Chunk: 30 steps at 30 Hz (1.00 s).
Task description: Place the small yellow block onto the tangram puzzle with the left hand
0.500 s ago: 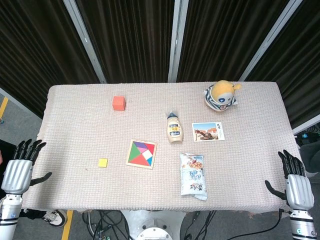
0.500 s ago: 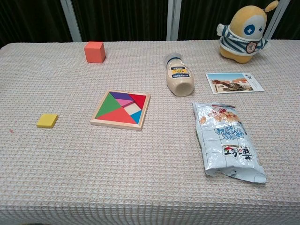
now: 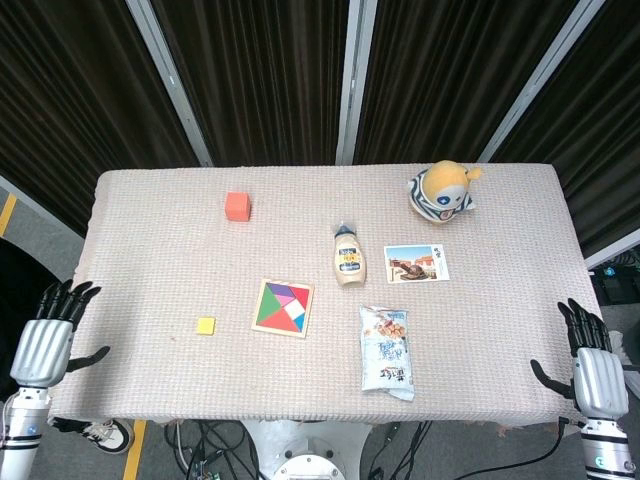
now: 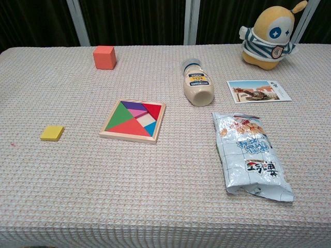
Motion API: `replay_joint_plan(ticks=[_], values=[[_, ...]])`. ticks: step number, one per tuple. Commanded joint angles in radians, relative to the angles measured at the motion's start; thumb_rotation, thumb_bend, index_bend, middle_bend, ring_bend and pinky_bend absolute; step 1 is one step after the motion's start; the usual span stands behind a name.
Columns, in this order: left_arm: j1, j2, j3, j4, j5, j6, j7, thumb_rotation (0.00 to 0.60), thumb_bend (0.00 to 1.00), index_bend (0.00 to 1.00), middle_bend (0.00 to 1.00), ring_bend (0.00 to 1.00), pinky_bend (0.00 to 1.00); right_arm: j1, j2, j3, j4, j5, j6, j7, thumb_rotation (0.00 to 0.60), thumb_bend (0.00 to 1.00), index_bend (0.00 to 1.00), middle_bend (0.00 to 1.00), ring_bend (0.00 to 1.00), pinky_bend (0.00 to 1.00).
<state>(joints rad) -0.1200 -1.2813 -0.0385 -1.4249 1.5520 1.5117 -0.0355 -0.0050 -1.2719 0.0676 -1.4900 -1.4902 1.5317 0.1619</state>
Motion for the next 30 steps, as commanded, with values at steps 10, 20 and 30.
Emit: replay_joint_plan(ticks=[10, 20, 30], values=[[-0.065, -0.028, 0.015, -0.044, 0.027, -0.099, 0.024, 0.6, 0.09, 0.14, 0.11, 0.0, 0.05, -0.005, 0.009, -0.005, 0.018, -0.006, 0.005, 0.034, 0.6, 0.13, 0.0, 0.0, 0.0, 0.0], [-0.165, -0.062, 0.013, -0.082, 0.024, -0.247, 0.02, 0.6, 0.09, 0.14, 0.11, 0.0, 0.04, 0.01, 0.013, 0.008, 0.017, -0.006, -0.003, 0.051, 0.6, 0.13, 0.0, 0.0, 0.0, 0.0], [-0.248, -0.11, 0.003, -0.062, -0.043, -0.397, -0.032, 0.6, 0.09, 0.17, 0.11, 0.0, 0.04, 0.023, 0.015, 0.023, 0.019, 0.011, -0.019, 0.067, 0.6, 0.13, 0.0, 0.0, 0.0, 0.0]])
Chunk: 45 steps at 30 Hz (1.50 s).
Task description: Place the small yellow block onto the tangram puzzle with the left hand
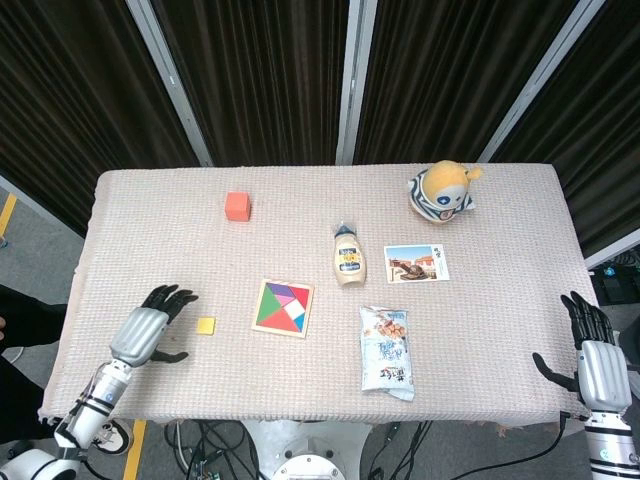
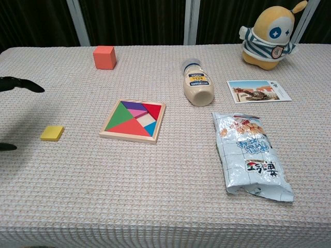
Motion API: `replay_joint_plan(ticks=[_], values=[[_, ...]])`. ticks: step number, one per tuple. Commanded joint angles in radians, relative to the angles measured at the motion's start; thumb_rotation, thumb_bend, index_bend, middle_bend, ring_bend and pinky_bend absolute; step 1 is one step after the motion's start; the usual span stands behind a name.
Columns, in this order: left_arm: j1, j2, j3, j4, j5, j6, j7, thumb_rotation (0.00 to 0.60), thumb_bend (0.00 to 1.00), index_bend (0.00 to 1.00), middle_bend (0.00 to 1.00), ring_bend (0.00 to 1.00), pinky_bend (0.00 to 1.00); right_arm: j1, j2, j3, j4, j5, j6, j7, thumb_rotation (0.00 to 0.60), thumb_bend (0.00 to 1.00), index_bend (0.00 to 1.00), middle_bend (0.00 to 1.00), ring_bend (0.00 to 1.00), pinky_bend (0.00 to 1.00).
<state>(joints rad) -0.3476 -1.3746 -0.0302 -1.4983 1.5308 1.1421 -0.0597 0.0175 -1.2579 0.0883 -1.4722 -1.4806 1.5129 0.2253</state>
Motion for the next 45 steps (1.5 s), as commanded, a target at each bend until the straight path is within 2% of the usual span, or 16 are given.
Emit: replay_joint_plan(ticks=[1, 10, 21, 27, 32, 45], values=[[-0.025, -0.022, -0.007, 0.015, -0.029, -0.037, -0.009, 0.6, 0.09, 0.17, 0.11, 0.0, 0.04, 0.001, 0.001, 0.003, 0.002, 0.003, 0.0, 0.007, 0.6, 0.13, 0.0, 0.0, 0.0, 0.0], [-0.058, -0.061, -0.014, 0.057, -0.091, -0.102, -0.024, 0.6, 0.09, 0.2, 0.11, 0.0, 0.04, 0.013, 0.004, 0.009, 0.007, 0.007, -0.014, 0.025, 0.6, 0.13, 0.0, 0.0, 0.0, 0.0], [-0.086, -0.089, -0.027, 0.078, -0.112, -0.113, -0.034, 0.6, 0.14, 0.32, 0.12, 0.0, 0.05, 0.016, 0.004, 0.011, 0.011, 0.023, -0.026, 0.03, 0.6, 0.13, 0.0, 0.0, 0.0, 0.0], [-0.106, -0.108, -0.029, 0.094, -0.13, -0.148, -0.07, 0.6, 0.18, 0.33, 0.12, 0.0, 0.05, 0.016, 0.004, 0.01, 0.019, 0.026, -0.029, 0.041, 0.6, 0.14, 0.0, 0.0, 0.0, 0.0], [-0.114, -0.112, -0.029, 0.102, -0.13, -0.148, -0.08, 0.6, 0.25, 0.35, 0.12, 0.0, 0.05, 0.016, 0.003, 0.011, 0.025, 0.03, -0.03, 0.049, 0.6, 0.14, 0.0, 0.0, 0.0, 0.0], [-0.109, -0.118, -0.015, 0.106, -0.141, -0.138, -0.073, 0.6, 0.27, 0.39, 0.12, 0.0, 0.05, 0.014, 0.001, 0.011, 0.029, 0.034, -0.03, 0.052, 0.6, 0.14, 0.0, 0.0, 0.0, 0.0]])
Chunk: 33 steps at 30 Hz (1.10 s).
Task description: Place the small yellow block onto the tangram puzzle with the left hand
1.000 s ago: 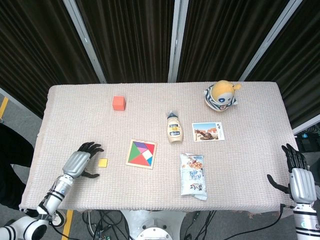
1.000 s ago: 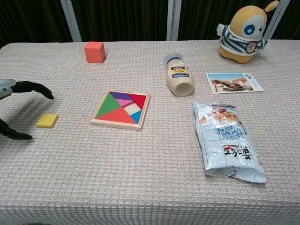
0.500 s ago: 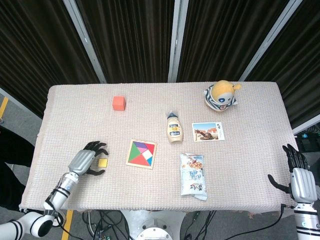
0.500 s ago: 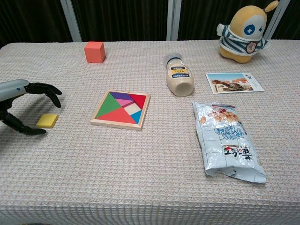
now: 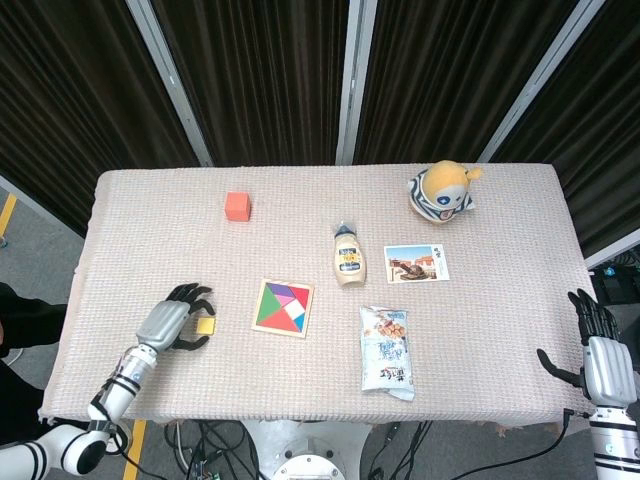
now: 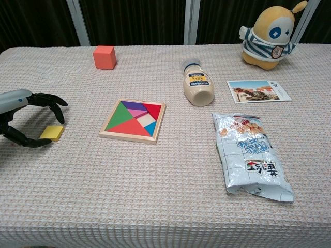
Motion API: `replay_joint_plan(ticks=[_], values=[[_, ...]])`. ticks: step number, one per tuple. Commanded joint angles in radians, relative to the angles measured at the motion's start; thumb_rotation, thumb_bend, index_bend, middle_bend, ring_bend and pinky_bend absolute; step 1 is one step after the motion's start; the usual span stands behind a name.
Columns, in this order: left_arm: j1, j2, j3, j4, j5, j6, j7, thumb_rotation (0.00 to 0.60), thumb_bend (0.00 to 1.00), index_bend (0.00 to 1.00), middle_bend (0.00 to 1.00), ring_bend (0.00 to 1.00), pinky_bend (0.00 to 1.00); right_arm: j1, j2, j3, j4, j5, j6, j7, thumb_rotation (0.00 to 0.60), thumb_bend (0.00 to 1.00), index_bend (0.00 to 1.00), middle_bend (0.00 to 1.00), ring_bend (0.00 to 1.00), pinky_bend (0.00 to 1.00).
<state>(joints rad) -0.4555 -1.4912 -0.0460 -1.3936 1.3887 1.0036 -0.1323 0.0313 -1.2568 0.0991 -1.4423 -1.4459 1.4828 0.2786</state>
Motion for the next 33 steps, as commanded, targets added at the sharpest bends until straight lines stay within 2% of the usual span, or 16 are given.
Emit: replay_joint_plan(ticks=[1, 23, 33], values=[[-0.001, -0.002, 0.002, 0.002, 0.001, 0.0, 0.0, 0.6, 0.27, 0.39, 0.12, 0.0, 0.05, 0.001, 0.0, 0.0, -0.002, -0.001, -0.001, -0.001, 0.6, 0.14, 0.0, 0.0, 0.0, 0.0], [-0.001, -0.007, 0.003, 0.012, -0.024, 0.001, 0.018, 0.6, 0.31, 0.44, 0.12, 0.0, 0.04, 0.001, 0.001, -0.002, -0.005, 0.0, -0.002, -0.006, 0.6, 0.17, 0.0, 0.0, 0.0, 0.0], [-0.05, 0.042, -0.024, -0.066, 0.013, -0.002, 0.064, 0.6, 0.31, 0.44, 0.12, 0.0, 0.04, 0.003, 0.002, 0.0, -0.007, -0.001, -0.003, -0.007, 0.6, 0.17, 0.0, 0.0, 0.0, 0.0]])
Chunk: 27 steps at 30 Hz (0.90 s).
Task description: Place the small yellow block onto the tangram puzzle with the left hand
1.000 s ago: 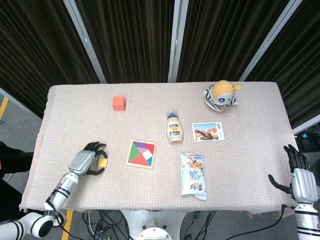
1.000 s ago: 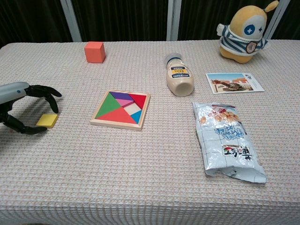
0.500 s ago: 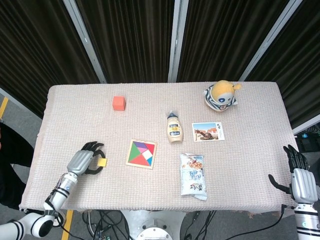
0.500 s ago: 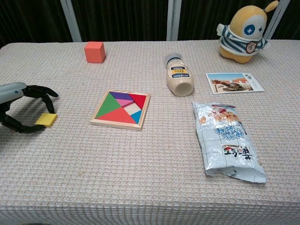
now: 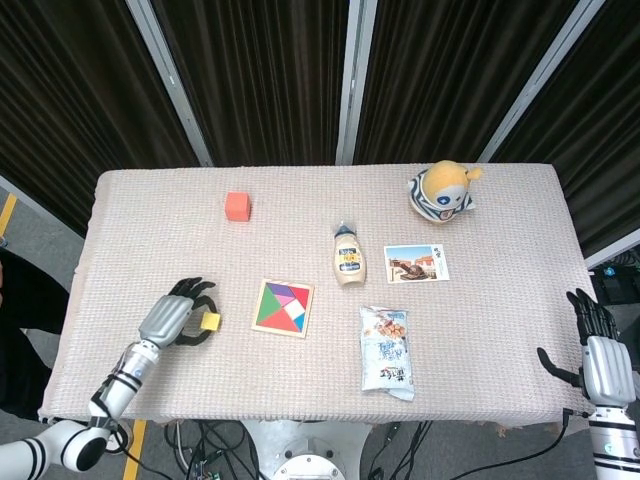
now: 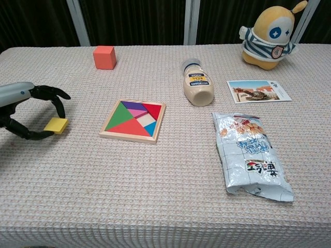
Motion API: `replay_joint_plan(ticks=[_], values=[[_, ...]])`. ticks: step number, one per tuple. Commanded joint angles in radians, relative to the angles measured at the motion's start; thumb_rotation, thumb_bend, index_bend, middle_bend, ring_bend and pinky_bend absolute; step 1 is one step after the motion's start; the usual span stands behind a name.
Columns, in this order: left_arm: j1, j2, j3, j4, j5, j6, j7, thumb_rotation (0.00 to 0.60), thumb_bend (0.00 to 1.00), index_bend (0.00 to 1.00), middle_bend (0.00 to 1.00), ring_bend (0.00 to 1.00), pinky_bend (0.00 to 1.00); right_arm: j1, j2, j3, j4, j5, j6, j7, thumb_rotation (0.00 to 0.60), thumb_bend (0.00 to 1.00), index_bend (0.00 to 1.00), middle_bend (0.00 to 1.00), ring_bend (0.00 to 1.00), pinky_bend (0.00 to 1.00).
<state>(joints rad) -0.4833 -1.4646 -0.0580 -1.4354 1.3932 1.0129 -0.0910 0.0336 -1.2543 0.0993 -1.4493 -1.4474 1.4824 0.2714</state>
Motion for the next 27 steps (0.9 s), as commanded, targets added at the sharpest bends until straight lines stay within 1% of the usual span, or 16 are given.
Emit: replay_joint_plan(ticks=[1, 3, 6, 9, 12, 19, 23, 27], values=[[-0.033, 0.022, -0.017, -0.037, 0.01, -0.021, 0.029, 0.6, 0.31, 0.44, 0.12, 0.0, 0.04, 0.002, 0.0, 0.0, 0.0, 0.003, -0.005, 0.0, 0.6, 0.17, 0.0, 0.0, 0.0, 0.0], [-0.066, 0.041, -0.028, -0.066, 0.015, -0.059, 0.029, 0.6, 0.31, 0.44, 0.12, 0.0, 0.04, 0.003, -0.001, -0.001, -0.003, 0.004, -0.009, -0.005, 0.6, 0.17, 0.0, 0.0, 0.0, 0.0], [-0.12, 0.06, -0.053, -0.08, 0.018, -0.112, 0.034, 0.6, 0.31, 0.44, 0.12, 0.0, 0.04, 0.001, -0.002, 0.0, -0.006, -0.002, 0.002, -0.011, 0.6, 0.17, 0.0, 0.0, 0.0, 0.0], [-0.174, 0.062, -0.08, -0.071, 0.021, -0.155, 0.037, 0.6, 0.31, 0.45, 0.12, 0.0, 0.04, -0.002, -0.004, 0.001, -0.004, -0.001, 0.008, -0.01, 0.6, 0.17, 0.0, 0.0, 0.0, 0.0], [-0.223, 0.054, -0.089, -0.045, 0.045, -0.19, 0.033, 0.6, 0.31, 0.45, 0.13, 0.0, 0.04, -0.002, -0.004, 0.0, -0.002, -0.003, 0.009, -0.012, 0.6, 0.17, 0.0, 0.0, 0.0, 0.0], [-0.322, 0.009, -0.075, 0.059, 0.15, -0.225, -0.019, 0.6, 0.31, 0.46, 0.13, 0.0, 0.05, 0.006, -0.002, -0.011, -0.001, -0.032, 0.009, -0.011, 0.6, 0.17, 0.0, 0.0, 0.0, 0.0], [-0.361, -0.025, -0.057, 0.12, 0.212, -0.205, -0.084, 0.6, 0.31, 0.46, 0.13, 0.0, 0.05, 0.007, -0.004, -0.011, -0.005, -0.035, 0.014, -0.022, 0.6, 0.17, 0.0, 0.0, 0.0, 0.0], [-0.394, -0.059, -0.024, 0.19, 0.279, -0.17, -0.138, 0.6, 0.31, 0.47, 0.13, 0.0, 0.04, 0.011, -0.007, -0.012, -0.003, -0.031, 0.005, -0.028, 0.6, 0.17, 0.0, 0.0, 0.0, 0.0]])
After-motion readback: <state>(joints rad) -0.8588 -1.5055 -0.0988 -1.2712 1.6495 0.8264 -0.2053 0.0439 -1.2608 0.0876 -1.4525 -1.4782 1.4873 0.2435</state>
